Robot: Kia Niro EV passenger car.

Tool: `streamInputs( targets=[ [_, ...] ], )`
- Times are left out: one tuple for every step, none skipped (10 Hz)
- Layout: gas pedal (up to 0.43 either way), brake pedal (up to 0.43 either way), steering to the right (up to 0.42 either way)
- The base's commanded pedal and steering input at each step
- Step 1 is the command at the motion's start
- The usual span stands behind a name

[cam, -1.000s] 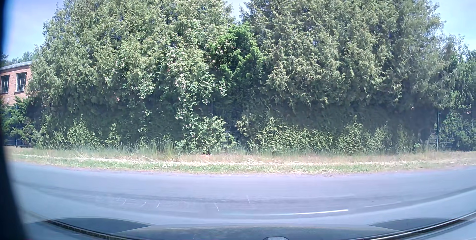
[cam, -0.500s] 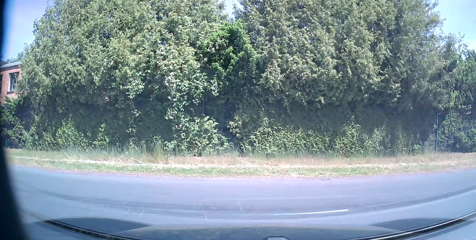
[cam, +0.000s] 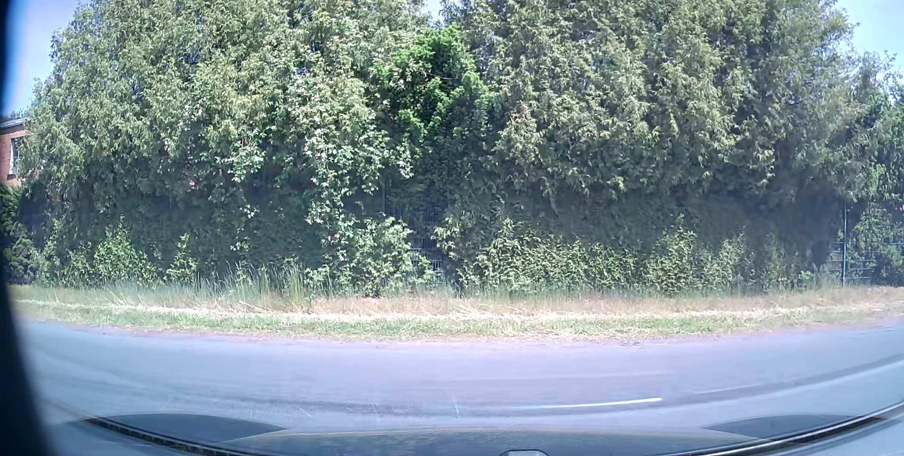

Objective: Follow the waypoints while adhering to traffic rules and regulations

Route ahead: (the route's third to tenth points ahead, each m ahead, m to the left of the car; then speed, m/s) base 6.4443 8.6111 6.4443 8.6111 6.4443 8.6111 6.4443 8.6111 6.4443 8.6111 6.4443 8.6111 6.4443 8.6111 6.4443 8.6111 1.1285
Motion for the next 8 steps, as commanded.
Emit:
streamInputs(
  targets=[
    [0.0, 0.165, -0.167],
    [0.0, 0.03, -0.2],
    [0.0, 0.0, -0.225],
    [0.0, 0.0, -0.247],
    [0.0, 0.0, -0.27],
    [0.0, 0.0, -0.284],
    [0.0, 0.0, -0.295],
    [0.0, 0.0, -0.304]
  ],
)
